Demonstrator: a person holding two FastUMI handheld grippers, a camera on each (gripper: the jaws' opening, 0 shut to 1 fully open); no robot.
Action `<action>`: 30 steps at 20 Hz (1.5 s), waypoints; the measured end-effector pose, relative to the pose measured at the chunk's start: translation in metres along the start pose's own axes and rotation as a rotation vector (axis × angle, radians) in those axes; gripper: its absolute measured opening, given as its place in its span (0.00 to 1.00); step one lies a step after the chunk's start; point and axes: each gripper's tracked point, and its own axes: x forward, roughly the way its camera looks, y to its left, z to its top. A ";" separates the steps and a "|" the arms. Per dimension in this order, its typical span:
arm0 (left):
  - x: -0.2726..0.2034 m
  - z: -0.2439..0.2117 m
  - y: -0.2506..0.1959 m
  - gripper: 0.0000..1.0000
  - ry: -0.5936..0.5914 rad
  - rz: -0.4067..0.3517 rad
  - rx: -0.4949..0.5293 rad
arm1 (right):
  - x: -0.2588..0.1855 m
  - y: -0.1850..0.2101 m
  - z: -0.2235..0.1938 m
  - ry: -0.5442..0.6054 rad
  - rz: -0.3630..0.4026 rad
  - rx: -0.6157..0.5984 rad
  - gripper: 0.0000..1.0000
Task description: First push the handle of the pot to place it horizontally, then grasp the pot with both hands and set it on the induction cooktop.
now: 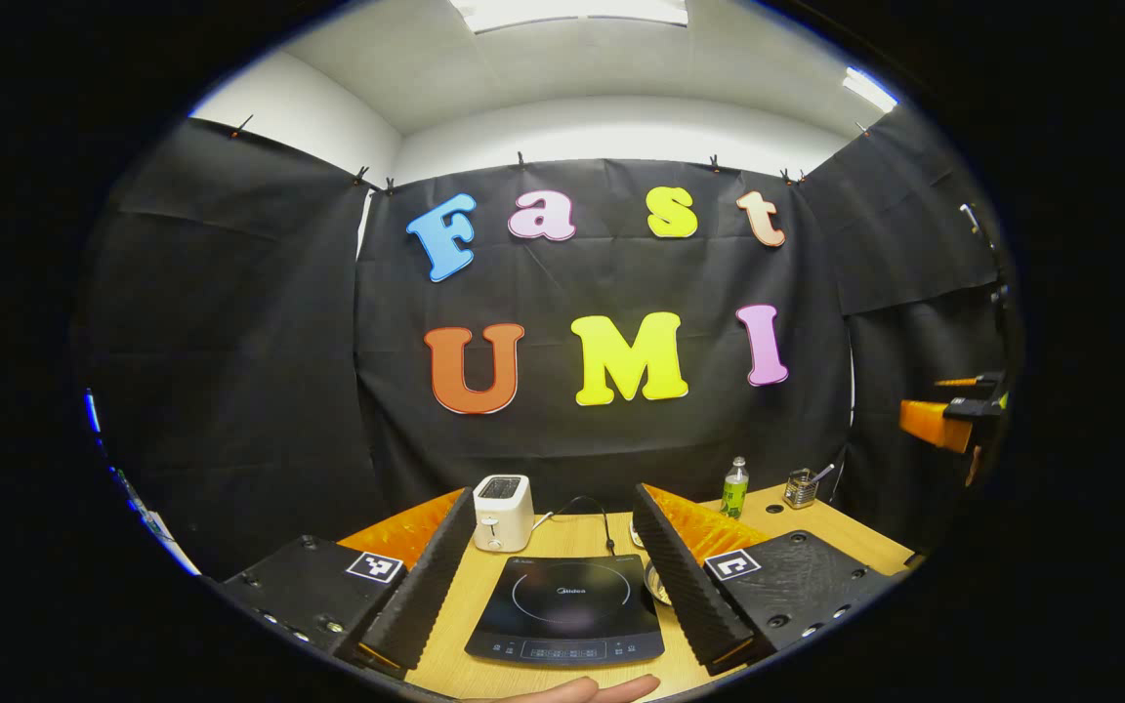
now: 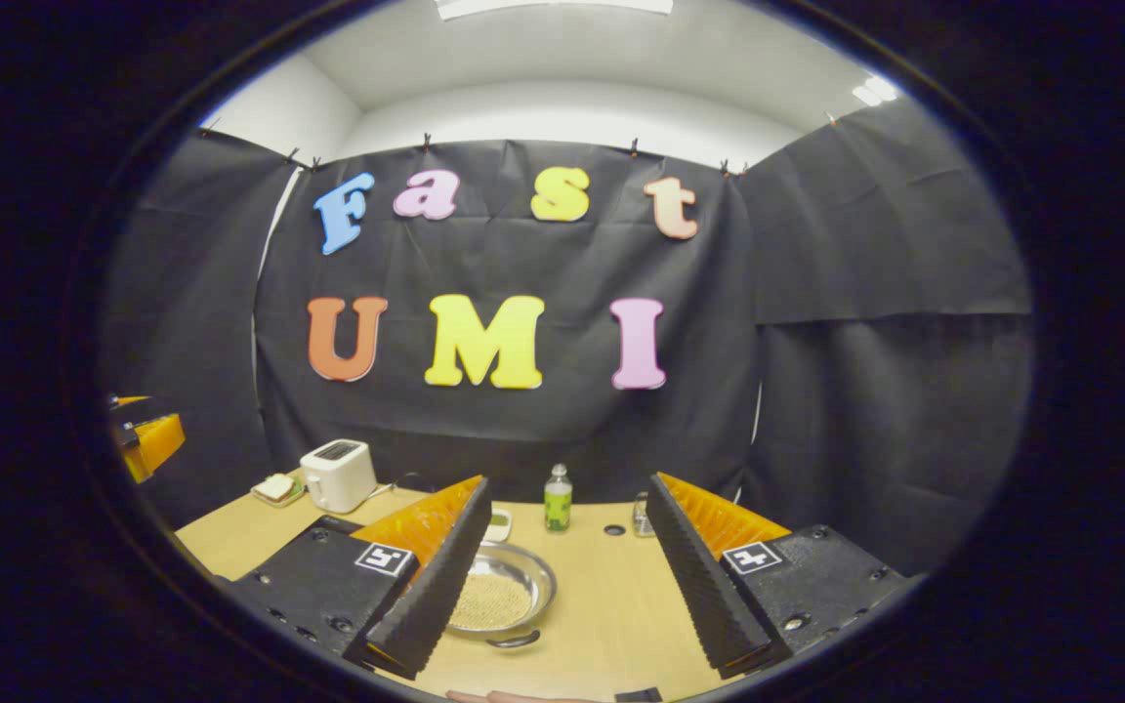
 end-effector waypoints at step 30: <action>-0.067 -0.033 -0.014 0.96 0.004 0.036 -0.050 | 0.083 0.088 -0.318 0.847 0.275 -0.012 0.02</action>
